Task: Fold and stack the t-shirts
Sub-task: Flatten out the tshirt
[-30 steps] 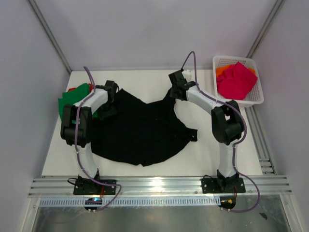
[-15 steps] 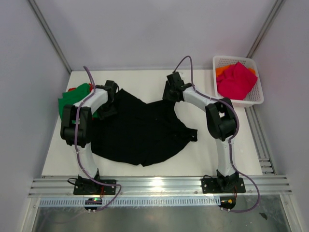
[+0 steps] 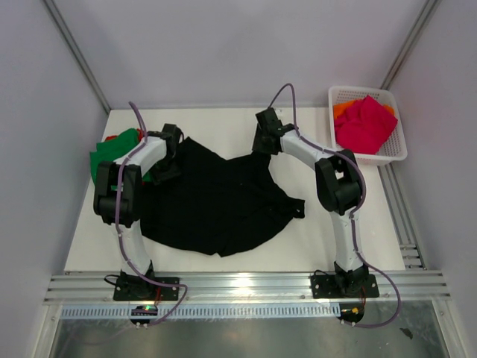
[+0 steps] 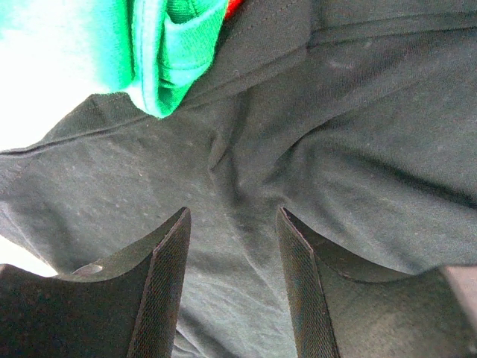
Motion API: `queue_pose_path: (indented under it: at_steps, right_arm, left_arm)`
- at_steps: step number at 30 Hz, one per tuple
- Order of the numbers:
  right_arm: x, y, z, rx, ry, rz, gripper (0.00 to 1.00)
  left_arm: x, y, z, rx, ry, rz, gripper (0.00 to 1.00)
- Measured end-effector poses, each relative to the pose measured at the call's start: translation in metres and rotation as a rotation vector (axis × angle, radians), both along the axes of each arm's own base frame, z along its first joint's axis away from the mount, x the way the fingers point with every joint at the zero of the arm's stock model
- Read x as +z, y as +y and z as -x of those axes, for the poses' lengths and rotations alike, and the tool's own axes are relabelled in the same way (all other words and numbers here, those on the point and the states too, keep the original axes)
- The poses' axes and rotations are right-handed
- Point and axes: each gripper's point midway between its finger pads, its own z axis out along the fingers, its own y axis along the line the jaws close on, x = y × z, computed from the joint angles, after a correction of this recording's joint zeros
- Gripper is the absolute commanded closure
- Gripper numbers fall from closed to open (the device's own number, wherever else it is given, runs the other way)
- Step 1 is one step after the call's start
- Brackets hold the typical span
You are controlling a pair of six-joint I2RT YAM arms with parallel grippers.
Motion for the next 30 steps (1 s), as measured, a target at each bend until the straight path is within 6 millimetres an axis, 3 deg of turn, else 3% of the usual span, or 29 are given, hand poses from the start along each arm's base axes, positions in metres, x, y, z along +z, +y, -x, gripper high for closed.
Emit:
queue_pose_path:
  at_steps: [13,22,23,26,29,30]
  right_arm:
    - [-0.007,-0.021,0.002,-0.054,0.024,0.063,0.44]
    - [-0.027,-0.023,0.006,-0.056,0.065,0.077,0.46]
    - [-0.030,-0.023,0.006,-0.056,0.070,0.077,0.48]
    - [-0.037,-0.022,0.008,-0.052,0.086,0.078,0.76]
    - [-0.037,-0.018,0.007,-0.052,0.085,0.053,0.96]
    - [-0.037,-0.017,0.006,-0.052,0.084,0.048,0.97]
  left_arm:
    - [-0.001,0.000,-0.001,0.000,0.002,-0.001,0.48]
    - [0.006,-0.001,-0.010,0.000,-0.021,-0.003,0.48]
    - [0.008,0.000,-0.011,0.000,-0.026,-0.005,0.48]
    - [0.010,0.000,-0.013,-0.003,-0.029,-0.009,0.48]
    - [0.010,0.002,-0.011,-0.005,-0.023,-0.018,0.48]
    - [0.010,0.002,-0.011,-0.008,-0.021,-0.021,0.48]
